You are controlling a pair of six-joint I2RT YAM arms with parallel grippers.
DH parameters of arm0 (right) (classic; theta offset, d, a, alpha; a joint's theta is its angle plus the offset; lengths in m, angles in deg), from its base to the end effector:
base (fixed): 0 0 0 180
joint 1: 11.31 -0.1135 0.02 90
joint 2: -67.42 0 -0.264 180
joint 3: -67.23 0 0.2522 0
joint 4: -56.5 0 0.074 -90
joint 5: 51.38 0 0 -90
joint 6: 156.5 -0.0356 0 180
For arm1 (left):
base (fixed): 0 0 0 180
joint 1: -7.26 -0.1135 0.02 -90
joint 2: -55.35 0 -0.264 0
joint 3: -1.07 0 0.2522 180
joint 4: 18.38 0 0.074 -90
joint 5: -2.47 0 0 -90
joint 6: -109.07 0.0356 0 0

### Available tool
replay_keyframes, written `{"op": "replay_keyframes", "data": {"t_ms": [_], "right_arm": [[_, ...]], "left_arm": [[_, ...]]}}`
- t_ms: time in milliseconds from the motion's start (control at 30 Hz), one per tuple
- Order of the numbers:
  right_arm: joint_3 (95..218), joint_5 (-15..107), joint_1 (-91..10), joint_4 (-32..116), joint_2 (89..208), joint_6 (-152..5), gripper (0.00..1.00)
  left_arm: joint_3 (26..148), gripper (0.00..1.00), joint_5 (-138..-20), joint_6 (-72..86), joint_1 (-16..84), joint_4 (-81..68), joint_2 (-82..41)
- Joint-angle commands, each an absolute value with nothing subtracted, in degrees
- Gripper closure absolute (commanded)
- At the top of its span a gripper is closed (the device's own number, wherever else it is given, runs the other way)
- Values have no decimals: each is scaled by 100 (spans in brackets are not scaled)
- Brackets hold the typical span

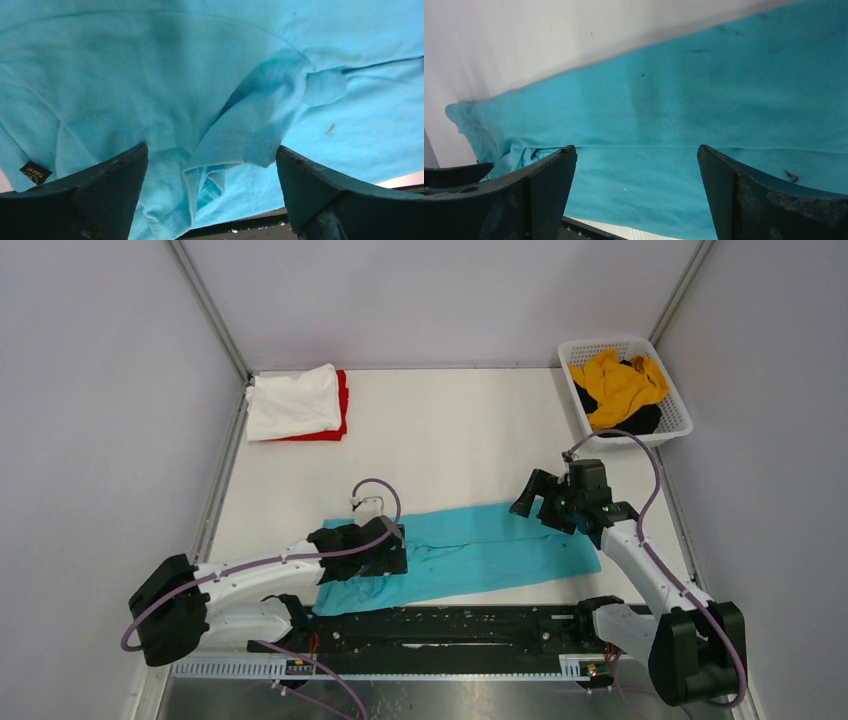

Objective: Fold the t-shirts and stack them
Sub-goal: Rotate the tshirt 90 degrees

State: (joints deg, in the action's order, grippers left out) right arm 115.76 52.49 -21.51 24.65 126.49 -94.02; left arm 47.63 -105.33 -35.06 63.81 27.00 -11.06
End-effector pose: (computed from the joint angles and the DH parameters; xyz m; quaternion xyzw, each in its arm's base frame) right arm 0.2076 0.0460 0.2206 0.0886 0.9052 0.2341 0.3435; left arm 0.1175 -0.1582 0.1718 -0.0128 0.9655 -0.0884 0.2448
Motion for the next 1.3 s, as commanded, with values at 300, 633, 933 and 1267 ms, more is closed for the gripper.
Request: {"op": "replay_keyframes", "data": {"t_ms": [300,633,933,1267], "right_arm": [[11624,5565,-2544,3081,14240,-9528,1],[11476,5255,-2805,3123,14490,-9679,1],[11508,5039,-3042,2547,14377,-9762,0],[11933,6104,-5357,3252,15176,-10610,1]], "left_arm": [[3898,1,-10271,-4421,5612,2190,1231],[3100,1,-9139,-4647,4071,-409,-487],[7419,1,-8505,-3649,2739,-204,-5347],[14829,1,-6366,-4338,2713,1197,-9985]]}}
